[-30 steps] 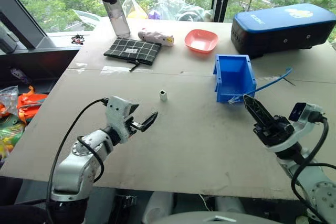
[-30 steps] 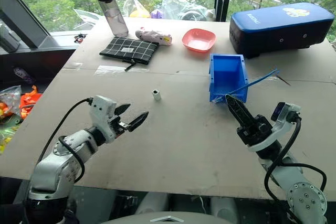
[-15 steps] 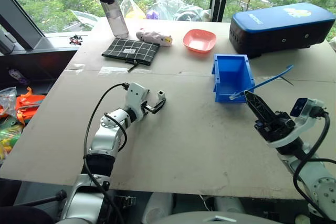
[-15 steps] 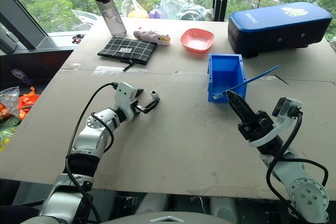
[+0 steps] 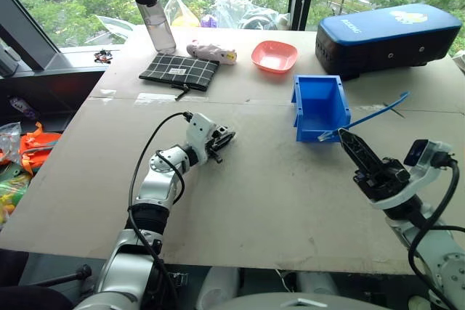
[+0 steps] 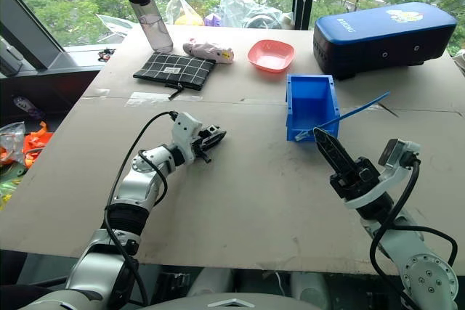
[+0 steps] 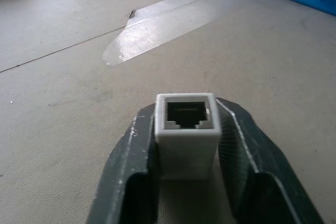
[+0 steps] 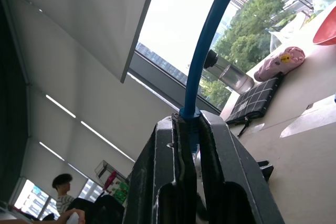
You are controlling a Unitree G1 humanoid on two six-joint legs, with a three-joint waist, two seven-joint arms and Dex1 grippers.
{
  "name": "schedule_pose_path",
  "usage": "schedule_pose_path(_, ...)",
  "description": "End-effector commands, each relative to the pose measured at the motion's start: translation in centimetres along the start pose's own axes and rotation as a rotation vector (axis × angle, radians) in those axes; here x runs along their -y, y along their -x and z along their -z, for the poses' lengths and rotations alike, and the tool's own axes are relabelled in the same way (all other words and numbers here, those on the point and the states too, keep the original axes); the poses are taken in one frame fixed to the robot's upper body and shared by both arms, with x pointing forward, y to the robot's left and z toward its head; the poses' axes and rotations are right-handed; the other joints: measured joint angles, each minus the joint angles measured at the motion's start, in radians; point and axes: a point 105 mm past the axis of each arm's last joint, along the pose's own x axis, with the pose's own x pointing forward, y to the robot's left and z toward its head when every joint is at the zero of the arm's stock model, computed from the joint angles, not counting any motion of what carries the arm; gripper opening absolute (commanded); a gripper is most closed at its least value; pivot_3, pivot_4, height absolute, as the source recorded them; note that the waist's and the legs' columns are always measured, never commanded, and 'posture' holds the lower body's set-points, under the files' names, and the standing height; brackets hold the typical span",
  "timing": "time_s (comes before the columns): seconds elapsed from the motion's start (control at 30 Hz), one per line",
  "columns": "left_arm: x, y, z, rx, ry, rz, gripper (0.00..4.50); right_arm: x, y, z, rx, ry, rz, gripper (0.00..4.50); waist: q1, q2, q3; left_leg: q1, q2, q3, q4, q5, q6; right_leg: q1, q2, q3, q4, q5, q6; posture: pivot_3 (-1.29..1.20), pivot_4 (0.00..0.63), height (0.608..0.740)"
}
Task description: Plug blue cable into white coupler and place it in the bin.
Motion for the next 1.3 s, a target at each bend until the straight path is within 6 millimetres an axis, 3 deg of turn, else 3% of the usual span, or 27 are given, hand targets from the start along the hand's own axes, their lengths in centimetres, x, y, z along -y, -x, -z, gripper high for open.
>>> schedule_pose_path(0.03,0.8,0.0,1.0,-0.035,-0.021,0.060,0.61,-1.2,0.0,-0.6,0.012,0.054,-0.024,0.00,-0.001,0.000,0.000,0.000,0.000,0.000,0.000,0.000,0.000,0.000,0.000,0.000,0.000,0.000,0.000,0.00,0.150,0.736)
schedule_pose_path(0.17,3.1,0.3,-0.3,0.020,-0.061,0.332,0.61,-0.9,-0.1,-0.4,-0.041,0.148,-0.002,0.00,-0.002,0.000,0.000,0.000,0.000,0.000,0.000,0.000,0.000,0.000,0.000,0.000,0.000,0.000,0.000,0.00,0.150,0.736)
schedule_pose_path(0.3,6.7,0.0,-1.1,0.019,-0.184,0.684,0.61,-1.0,-0.7,0.1,-0.172,0.316,-0.033,0.00,-0.002,0.000,0.000,0.000,0.000,0.005,0.000,0.000,0.000,0.000,0.001,-0.001,0.000,0.000,0.000,0.00,0.150,0.736)
schedule_pose_path(0.47,10.3,-1.9,-1.7,0.006,-0.315,0.962,0.61,-0.8,-1.4,2.9,-0.386,0.522,-0.162,0.00,-0.003,-0.001,0.000,-0.002,-0.001,0.004,0.002,0.000,0.000,0.001,0.001,-0.002,-0.001,0.000,0.000,0.00,0.150,0.736)
schedule_pose_path(0.57,11.3,-2.6,-1.7,0.002,-0.362,1.034,0.61,-0.3,-1.8,4.3,-0.428,0.547,-0.201,0.00,-0.012,-0.001,0.001,-0.002,0.000,0.003,0.002,0.000,0.000,0.001,0.003,-0.002,-0.001,0.000,0.000,0.00,0.150,0.736)
schedule_pose_path(0.73,12.5,-3.1,-1.7,0.002,-0.390,1.113,0.61,2.4,-2.3,6.8,-0.502,0.709,-0.225,0.00,-0.022,-0.002,0.001,-0.001,0.000,0.000,0.002,0.000,0.000,0.000,0.004,-0.002,0.000,0.000,0.000,0.00,0.150,0.736)
schedule_pose_path(1.03,12.2,-2.9,-1.8,-0.005,-0.377,1.126,0.61,5.6,-2.9,8.2,-0.507,0.866,-0.223,0.00,-0.026,-0.002,0.001,-0.001,-0.001,-0.002,0.003,0.000,0.000,0.000,0.004,-0.003,0.001,0.000,0.000,0.00,0.150,0.736)
schedule_pose_path(1.3,11.7,-2.9,-1.9,-0.025,-0.376,1.123,0.61,6.3,-2.0,8.9,-0.535,0.884,-0.236,0.00,-0.027,-0.002,0.001,-0.001,-0.001,-0.002,0.003,0.000,0.000,0.000,0.004,-0.003,0.001,0.000,0.000,0.00,0.150,0.736)
